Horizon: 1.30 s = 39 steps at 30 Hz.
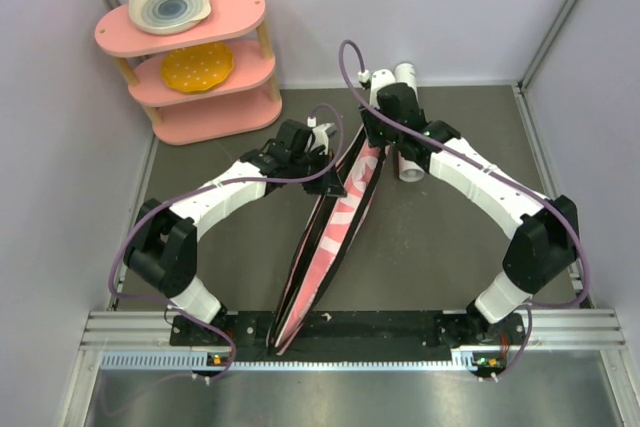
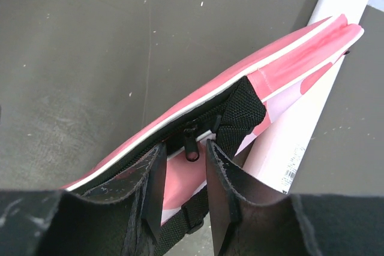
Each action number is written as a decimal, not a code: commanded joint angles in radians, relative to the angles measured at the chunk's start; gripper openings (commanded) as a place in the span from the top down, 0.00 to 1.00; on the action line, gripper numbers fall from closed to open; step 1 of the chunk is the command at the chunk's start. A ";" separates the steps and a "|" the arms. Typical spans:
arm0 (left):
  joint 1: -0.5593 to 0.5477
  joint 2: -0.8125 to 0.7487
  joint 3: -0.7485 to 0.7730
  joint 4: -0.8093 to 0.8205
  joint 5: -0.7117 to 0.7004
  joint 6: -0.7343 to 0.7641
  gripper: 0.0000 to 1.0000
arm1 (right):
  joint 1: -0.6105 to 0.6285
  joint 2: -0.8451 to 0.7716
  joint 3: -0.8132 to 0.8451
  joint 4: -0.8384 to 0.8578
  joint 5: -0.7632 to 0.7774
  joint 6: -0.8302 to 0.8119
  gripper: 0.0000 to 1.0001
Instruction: Pack up the badminton gear
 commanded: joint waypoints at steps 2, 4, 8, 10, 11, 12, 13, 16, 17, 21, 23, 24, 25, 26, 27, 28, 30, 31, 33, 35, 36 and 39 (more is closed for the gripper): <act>-0.011 -0.033 0.011 0.019 0.057 -0.004 1.00 | 0.018 0.028 0.063 0.012 0.039 -0.088 0.69; -0.011 -0.033 0.011 0.019 0.057 -0.002 1.00 | 0.018 0.032 0.062 0.013 0.022 -0.092 0.72; -0.011 -0.033 0.011 0.021 0.057 -0.004 1.00 | 0.018 0.042 0.063 0.013 0.003 -0.113 0.78; -0.011 -0.031 0.011 0.021 0.054 -0.004 1.00 | 0.020 0.043 0.062 0.015 -0.019 -0.128 0.83; -0.011 -0.033 0.011 0.019 0.054 -0.004 1.00 | 0.020 0.042 0.060 0.018 -0.030 -0.133 0.85; -0.011 -0.033 0.013 0.019 0.052 -0.001 1.00 | 0.020 0.040 0.062 0.020 -0.046 -0.137 0.87; -0.010 -0.033 0.013 0.021 0.054 -0.002 1.00 | 0.020 0.040 0.059 0.023 -0.056 -0.148 0.90; -0.011 -0.030 0.013 0.019 0.054 -0.002 1.00 | 0.020 0.035 0.048 0.044 -0.076 -0.170 0.97; -0.011 -0.031 0.013 0.021 0.052 -0.001 1.00 | 0.021 0.035 0.045 0.049 -0.078 -0.174 0.99; -0.010 -0.025 0.014 0.021 0.052 0.004 1.00 | 0.021 0.039 0.037 0.064 -0.111 -0.197 1.00; -0.010 -0.022 0.016 0.019 0.052 0.004 1.00 | 0.021 0.034 0.031 0.067 -0.133 -0.217 1.00; -0.007 -0.020 0.017 0.021 0.054 0.004 1.00 | 0.020 0.029 0.019 0.070 -0.167 -0.223 1.00; -0.005 -0.017 0.019 0.019 0.055 0.004 1.00 | 0.021 0.022 0.008 0.079 -0.174 -0.230 1.00; -0.002 -0.017 0.020 0.021 0.060 0.004 1.00 | 0.024 0.002 -0.005 0.089 -0.217 -0.234 1.00; 0.004 -0.017 0.020 0.019 0.058 0.004 1.00 | 0.024 -0.006 -0.031 0.099 -0.254 -0.236 1.00; 0.007 -0.016 0.020 0.019 0.060 0.002 1.00 | 0.026 -0.012 -0.041 0.108 -0.280 -0.237 1.00; 0.018 -0.016 0.022 0.019 0.063 0.002 1.00 | 0.032 -0.032 -0.068 0.115 -0.344 -0.231 1.00; 0.019 -0.016 0.022 0.019 0.063 0.004 1.00 | 0.032 -0.035 -0.079 0.122 -0.366 -0.216 1.00; 0.025 -0.016 0.025 0.021 0.058 0.005 1.00 | 0.037 -0.050 -0.108 0.122 -0.421 -0.191 1.00; 0.029 -0.016 0.029 0.019 0.057 0.011 1.00 | 0.044 -0.073 -0.147 0.159 -0.447 -0.156 1.00; 0.029 -0.017 0.029 0.021 0.055 0.013 1.00 | 0.047 -0.098 -0.195 0.176 -0.484 -0.138 1.00; 0.029 -0.017 0.029 0.021 0.065 0.025 1.00 | 0.047 -0.139 -0.295 0.265 -0.544 -0.055 1.00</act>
